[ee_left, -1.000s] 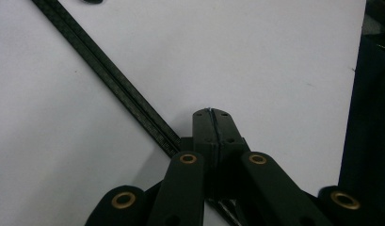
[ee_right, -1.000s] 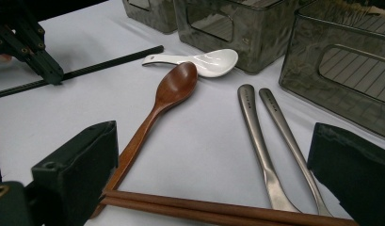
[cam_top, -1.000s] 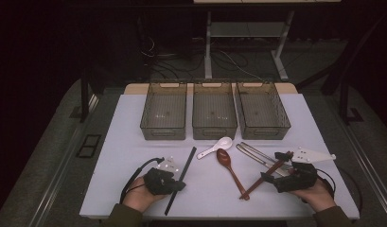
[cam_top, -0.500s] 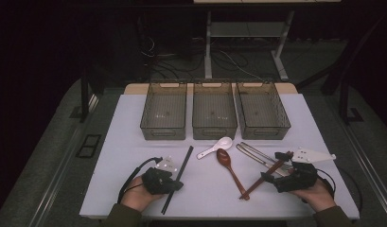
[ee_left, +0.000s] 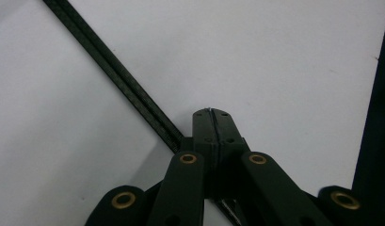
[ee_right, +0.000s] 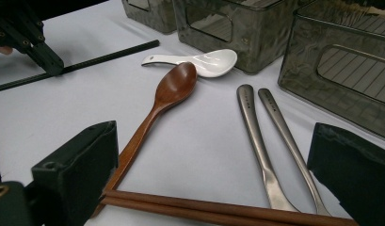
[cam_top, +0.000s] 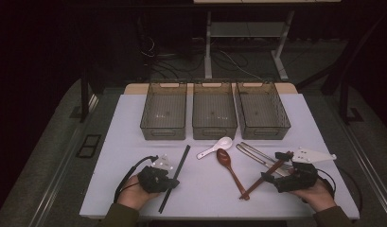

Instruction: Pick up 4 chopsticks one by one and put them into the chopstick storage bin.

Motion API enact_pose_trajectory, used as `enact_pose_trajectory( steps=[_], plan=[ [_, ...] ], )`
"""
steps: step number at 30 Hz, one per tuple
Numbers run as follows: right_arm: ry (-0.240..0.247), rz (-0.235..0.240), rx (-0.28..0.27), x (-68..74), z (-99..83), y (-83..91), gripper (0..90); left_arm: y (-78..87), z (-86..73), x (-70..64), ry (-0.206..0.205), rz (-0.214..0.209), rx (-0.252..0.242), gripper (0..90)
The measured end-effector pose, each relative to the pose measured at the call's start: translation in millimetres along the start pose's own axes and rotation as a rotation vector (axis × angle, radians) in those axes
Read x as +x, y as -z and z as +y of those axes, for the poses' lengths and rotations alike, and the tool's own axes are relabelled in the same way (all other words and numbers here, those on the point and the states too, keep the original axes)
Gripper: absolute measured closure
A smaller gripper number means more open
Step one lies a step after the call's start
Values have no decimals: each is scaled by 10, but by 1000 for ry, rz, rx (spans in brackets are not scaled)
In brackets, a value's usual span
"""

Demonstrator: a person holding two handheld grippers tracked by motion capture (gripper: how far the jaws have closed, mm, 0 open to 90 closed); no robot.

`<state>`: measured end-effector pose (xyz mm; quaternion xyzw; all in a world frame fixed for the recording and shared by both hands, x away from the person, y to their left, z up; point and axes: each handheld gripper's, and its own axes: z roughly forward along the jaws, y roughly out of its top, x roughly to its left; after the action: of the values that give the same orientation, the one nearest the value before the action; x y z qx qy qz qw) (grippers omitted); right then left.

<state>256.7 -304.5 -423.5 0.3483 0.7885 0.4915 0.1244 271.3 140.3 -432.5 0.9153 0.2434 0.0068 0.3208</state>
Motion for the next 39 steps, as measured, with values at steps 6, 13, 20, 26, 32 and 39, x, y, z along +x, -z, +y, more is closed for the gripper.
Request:
enact_pose_trajectory(
  steps=[6,13,20,26,32,39],
  plan=[
    [3,-1,3,2,0,-1,28,20,-15,15,5,10,0,888],
    [4,-2,4,3,0,-2,28,39,-37,33,8,32,22,888],
    [5,-2,4,2,1,0,28,41,-44,41,9,32,26,888],
    [6,-4,3,4,-1,1,28,86,-5,50,42,31,-37,863],
    [3,-6,5,8,-3,-5,28,159,147,216,104,142,-134,743],
    [0,-3,5,-3,-6,-8,28,37,334,478,156,225,-161,637]
  ],
)
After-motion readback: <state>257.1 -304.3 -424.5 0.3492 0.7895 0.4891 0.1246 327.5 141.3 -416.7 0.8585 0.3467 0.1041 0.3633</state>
